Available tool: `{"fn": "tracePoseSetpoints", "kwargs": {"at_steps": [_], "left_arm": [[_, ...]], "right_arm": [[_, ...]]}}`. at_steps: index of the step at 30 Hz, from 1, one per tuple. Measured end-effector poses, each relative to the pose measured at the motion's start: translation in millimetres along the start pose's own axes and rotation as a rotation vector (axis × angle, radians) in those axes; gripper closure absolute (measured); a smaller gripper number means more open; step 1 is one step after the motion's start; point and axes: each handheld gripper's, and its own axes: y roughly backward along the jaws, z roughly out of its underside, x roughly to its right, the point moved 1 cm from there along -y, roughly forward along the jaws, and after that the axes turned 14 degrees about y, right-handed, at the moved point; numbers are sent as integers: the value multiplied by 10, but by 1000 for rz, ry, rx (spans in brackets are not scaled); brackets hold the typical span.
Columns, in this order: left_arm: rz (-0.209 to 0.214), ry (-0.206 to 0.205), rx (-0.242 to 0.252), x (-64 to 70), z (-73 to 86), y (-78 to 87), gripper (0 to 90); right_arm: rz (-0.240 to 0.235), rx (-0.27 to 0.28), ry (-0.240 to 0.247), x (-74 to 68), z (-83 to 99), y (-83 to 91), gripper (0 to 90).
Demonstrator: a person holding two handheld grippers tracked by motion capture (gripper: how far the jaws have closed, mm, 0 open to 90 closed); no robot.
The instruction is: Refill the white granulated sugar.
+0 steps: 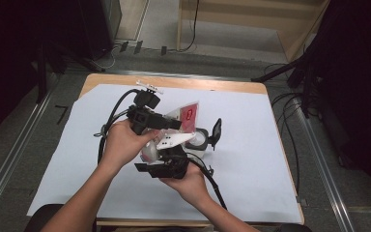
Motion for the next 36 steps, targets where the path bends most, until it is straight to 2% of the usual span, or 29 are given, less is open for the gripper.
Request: {"fn": "tracePoseSetpoints", "kwargs": {"at_steps": [36], "left_arm": [[1, -2, -1, 15, 5, 7, 689]], "right_arm": [[18, -7, 23, -37, -8, -9, 624]]}}
